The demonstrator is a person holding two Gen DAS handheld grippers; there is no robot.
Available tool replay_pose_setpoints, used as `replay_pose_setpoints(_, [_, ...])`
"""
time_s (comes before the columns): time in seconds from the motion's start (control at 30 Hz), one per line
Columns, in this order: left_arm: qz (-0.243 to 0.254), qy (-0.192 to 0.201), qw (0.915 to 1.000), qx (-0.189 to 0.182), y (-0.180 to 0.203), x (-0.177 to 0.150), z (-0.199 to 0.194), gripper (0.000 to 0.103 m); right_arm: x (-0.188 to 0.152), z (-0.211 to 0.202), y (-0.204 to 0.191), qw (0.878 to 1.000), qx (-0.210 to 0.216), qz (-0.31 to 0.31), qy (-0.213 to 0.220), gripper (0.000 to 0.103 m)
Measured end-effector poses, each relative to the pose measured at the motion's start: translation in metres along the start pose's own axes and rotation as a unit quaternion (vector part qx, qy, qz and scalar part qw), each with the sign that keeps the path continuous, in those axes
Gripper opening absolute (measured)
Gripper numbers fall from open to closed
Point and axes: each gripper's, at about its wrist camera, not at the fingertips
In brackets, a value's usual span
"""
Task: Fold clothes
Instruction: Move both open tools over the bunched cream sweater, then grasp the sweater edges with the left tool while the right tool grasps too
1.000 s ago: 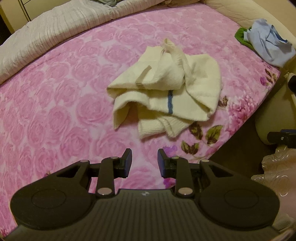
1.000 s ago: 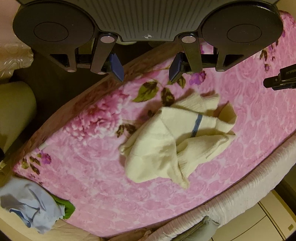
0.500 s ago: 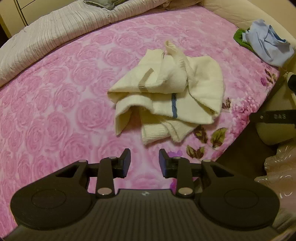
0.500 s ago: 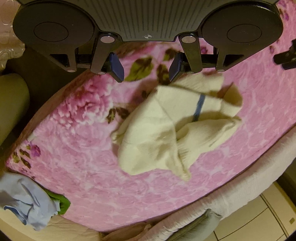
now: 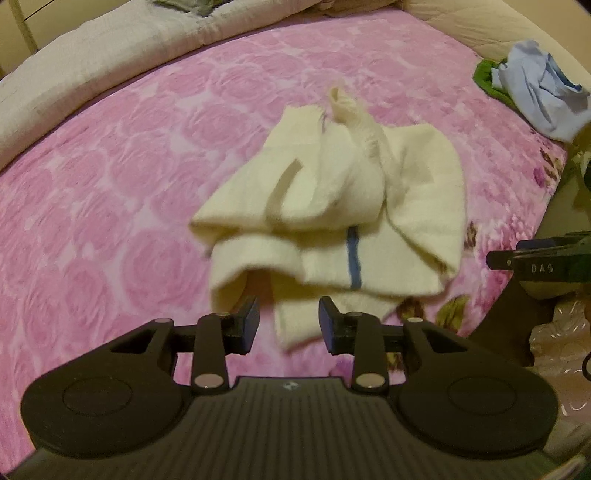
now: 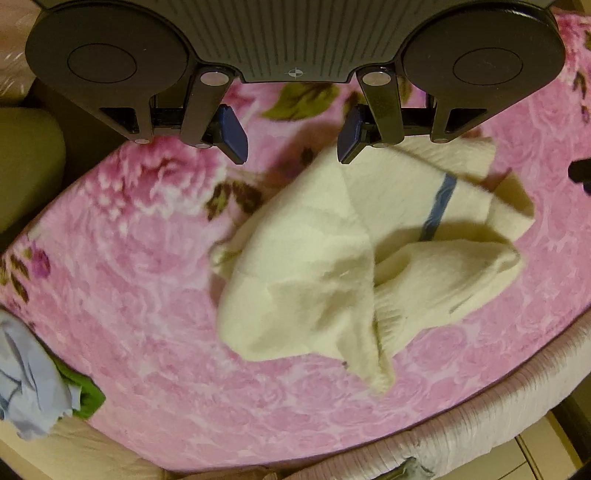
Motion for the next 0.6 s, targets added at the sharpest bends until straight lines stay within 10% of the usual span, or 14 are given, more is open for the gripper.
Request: replay_pose_setpoints(0.6, [0.129, 0.046, 0.9906, 0.002, 0.017, 0.033, 0.063, 0.046, 0.009, 0.062, -0.024, 0.997, -0.022, -0.076, -0.024, 0.059])
Point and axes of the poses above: each gripper's, at about its wrist camera, not at the fingertips, and z roughly the way its jaws point, y to its right, x to its top, and after that the axes turned 5 degrees about x, right-handed
